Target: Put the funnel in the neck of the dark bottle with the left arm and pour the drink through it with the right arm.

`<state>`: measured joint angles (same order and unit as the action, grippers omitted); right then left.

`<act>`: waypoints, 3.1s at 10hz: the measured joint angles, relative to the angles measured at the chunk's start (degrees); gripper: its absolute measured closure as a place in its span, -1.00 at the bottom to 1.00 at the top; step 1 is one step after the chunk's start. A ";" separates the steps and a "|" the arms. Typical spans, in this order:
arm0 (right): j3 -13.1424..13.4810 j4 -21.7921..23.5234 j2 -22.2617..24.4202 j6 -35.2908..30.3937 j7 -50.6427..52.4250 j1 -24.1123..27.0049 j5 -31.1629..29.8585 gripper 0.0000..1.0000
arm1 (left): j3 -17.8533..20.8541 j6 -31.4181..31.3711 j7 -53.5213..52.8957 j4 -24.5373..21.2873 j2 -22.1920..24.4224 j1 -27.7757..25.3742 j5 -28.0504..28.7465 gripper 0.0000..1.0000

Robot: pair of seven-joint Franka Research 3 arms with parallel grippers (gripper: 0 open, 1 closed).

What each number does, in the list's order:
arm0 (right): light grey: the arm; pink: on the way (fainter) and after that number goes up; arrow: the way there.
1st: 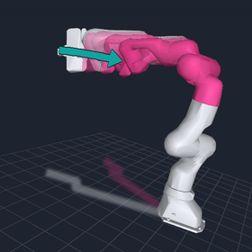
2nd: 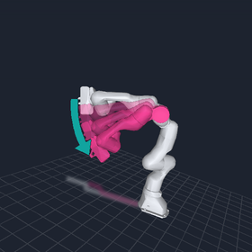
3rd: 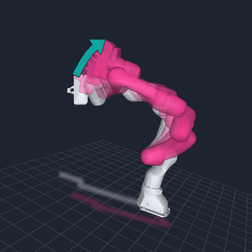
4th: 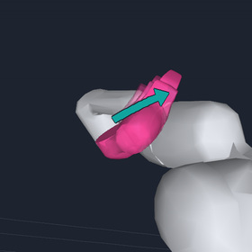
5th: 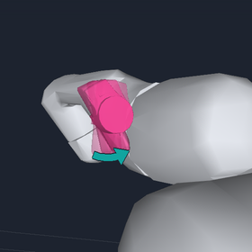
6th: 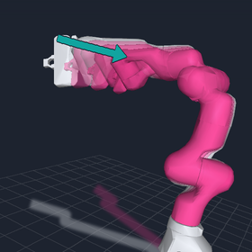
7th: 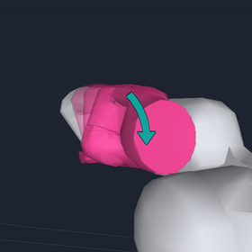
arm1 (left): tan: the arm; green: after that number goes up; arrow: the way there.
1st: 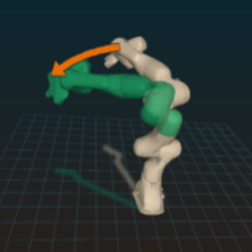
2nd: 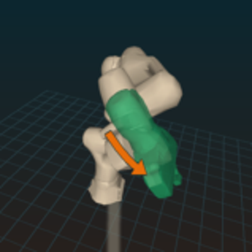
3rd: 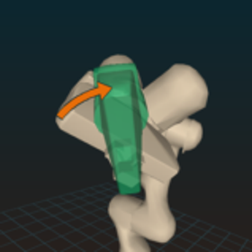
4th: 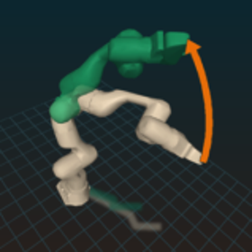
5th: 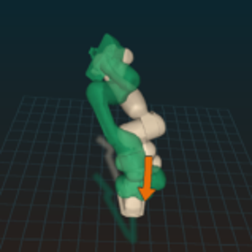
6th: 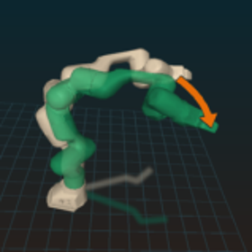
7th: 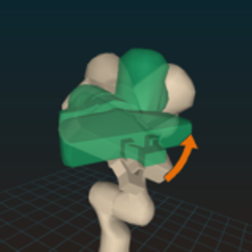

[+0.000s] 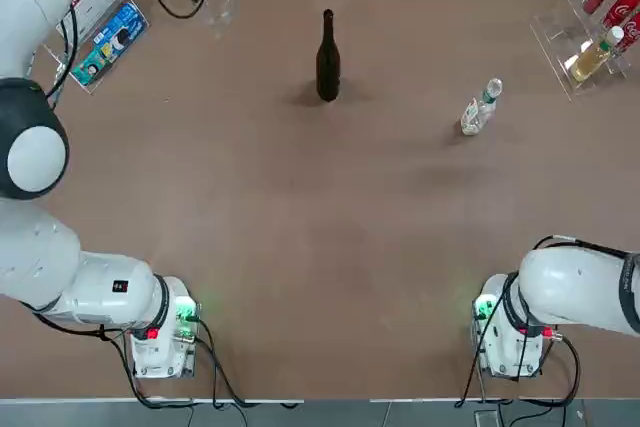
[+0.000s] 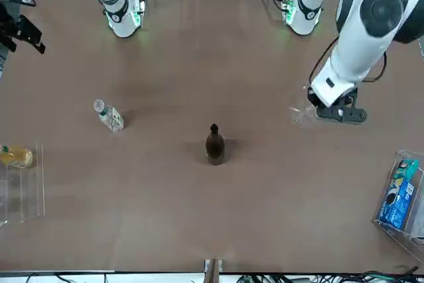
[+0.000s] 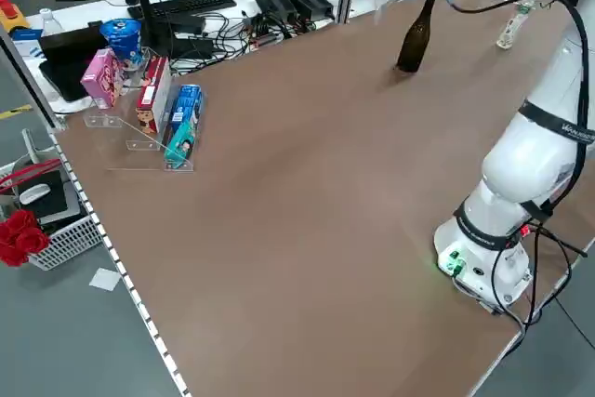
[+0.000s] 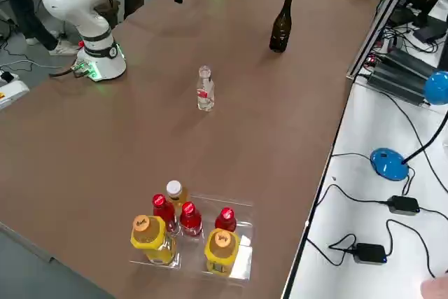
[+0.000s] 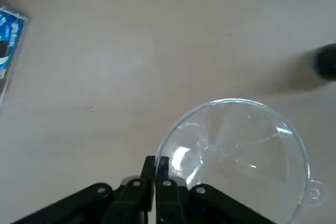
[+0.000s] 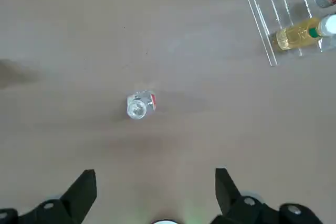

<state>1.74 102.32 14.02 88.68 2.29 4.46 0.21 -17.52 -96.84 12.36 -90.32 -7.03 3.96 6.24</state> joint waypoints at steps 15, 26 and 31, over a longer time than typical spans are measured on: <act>3.55 2.20 -1.60 1.12 30.20 5.22 5.27 -1.00 | -15.84 -10.67 37.56 17.34 -16.26 9.17 -0.86 0.92; 13.35 10.67 -26.58 9.53 117.44 9.66 38.68 -1.00 | -15.63 -10.66 37.40 19.56 -19.44 9.54 6.70 0.92; 15.16 9.08 -41.67 5.34 146.65 10.23 52.54 -1.00 | -15.67 -10.70 37.37 19.53 -20.66 9.65 6.71 0.92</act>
<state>16.90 111.40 -27.65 94.02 148.95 14.69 52.75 -33.19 -107.55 49.73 -70.79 -27.69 13.62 12.95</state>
